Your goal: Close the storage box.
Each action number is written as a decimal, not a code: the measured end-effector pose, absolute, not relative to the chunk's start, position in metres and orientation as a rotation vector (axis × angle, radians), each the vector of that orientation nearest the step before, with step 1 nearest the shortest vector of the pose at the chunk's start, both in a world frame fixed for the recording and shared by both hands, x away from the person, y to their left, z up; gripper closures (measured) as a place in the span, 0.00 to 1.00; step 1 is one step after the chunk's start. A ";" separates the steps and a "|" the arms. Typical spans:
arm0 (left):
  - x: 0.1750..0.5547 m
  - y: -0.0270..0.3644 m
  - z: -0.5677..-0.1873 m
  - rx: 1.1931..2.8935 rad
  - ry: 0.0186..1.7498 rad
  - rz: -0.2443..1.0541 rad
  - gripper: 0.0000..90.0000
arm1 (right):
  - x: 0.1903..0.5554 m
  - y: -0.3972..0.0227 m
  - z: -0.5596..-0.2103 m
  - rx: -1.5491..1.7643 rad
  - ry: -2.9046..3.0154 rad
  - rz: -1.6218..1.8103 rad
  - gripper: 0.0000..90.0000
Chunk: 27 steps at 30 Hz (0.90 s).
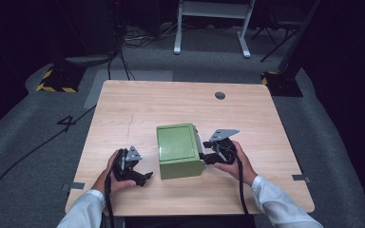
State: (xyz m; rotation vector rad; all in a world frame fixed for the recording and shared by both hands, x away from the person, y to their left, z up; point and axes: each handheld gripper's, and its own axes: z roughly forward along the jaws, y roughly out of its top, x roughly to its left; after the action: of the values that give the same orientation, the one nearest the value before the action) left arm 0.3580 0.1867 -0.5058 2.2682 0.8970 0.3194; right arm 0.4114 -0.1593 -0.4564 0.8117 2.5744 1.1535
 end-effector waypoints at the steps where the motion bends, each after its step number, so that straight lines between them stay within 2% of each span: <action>1: 0.358 0.187 -0.506 2.268 0.897 0.319 0.01 | 0.411 -0.159 -0.456 0.812 2.574 1.153 0.47; 7: 0.358 0.187 -0.506 2.268 0.897 0.319 0.01 | 0.412 -0.159 -0.457 0.799 2.581 1.151 0.46; 27: 0.358 0.187 -0.506 2.269 0.896 0.319 0.01 | 0.413 -0.173 -0.438 0.655 2.571 1.095 0.31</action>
State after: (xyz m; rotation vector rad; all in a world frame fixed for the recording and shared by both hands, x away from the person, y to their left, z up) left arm 0.3580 0.1868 -0.5057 2.2689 0.8964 0.3194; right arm 0.4132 -0.1730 -0.4382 0.6550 2.5715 1.0951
